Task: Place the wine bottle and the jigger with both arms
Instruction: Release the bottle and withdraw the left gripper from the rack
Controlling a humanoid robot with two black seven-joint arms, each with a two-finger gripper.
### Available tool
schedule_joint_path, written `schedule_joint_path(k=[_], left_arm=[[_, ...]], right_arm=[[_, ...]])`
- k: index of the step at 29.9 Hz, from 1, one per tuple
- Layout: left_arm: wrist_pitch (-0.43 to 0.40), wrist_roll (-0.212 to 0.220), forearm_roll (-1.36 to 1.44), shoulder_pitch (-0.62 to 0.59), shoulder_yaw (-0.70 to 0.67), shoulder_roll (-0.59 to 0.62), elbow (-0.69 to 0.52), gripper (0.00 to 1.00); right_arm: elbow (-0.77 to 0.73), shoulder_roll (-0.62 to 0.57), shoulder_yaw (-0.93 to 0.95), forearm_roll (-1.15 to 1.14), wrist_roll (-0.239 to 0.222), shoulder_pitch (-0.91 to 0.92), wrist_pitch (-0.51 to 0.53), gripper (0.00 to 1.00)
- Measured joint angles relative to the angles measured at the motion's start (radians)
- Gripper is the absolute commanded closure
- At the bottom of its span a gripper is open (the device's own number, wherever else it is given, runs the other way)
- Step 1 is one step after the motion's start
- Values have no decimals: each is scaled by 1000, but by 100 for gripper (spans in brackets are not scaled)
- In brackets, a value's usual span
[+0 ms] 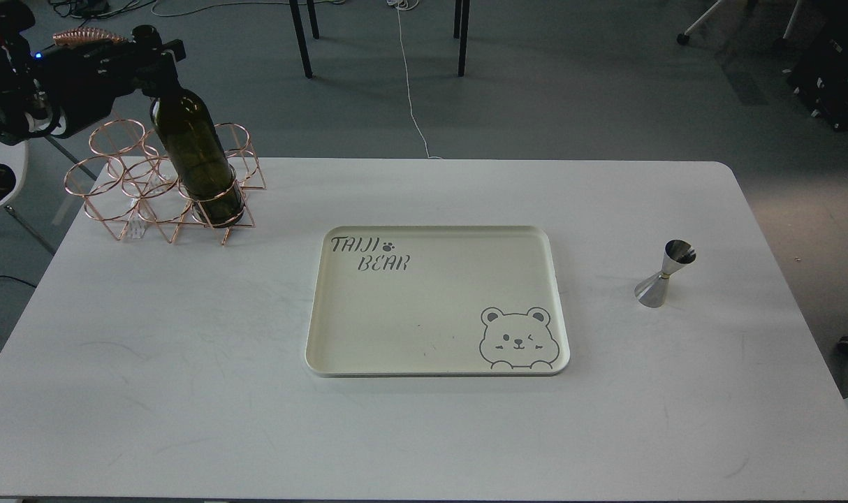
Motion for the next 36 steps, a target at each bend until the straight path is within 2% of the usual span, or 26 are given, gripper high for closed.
schedule_joint_path(k=[3, 6, 9, 16, 24, 28, 31, 36], left_arm=[[0, 0, -1, 3, 0, 0, 1, 21], [4, 1, -18, 4, -2, 0, 7, 9], [18, -2, -126, 2, -13, 1, 8, 3], [39, -3, -718, -3, -17, 38, 17, 2], [13, -16, -1321, 35, -15, 60, 70, 2], [-76, -80, -1588, 74, -14, 34, 149, 2], [-161, -123, -1717, 106, -15, -14, 254, 2], [-278, -140, -1881, 196, -39, -115, 412, 2]], right_arm=[[0, -1, 0, 0, 0, 0, 0, 3], [0, -4, 0, 0, 0, 0, 0, 3], [0, -8, 0, 0, 0, 0, -2, 3], [-2, -11, 1, 0, 0, -6, -10, 3], [-7, -10, 21, 11, 0, -25, -31, 1], [-7, -2, 28, 80, 0, -57, -30, 1], [-8, -2, 29, 161, 0, -74, -24, 1], [-8, 3, 30, 341, 0, -131, 14, 1]])
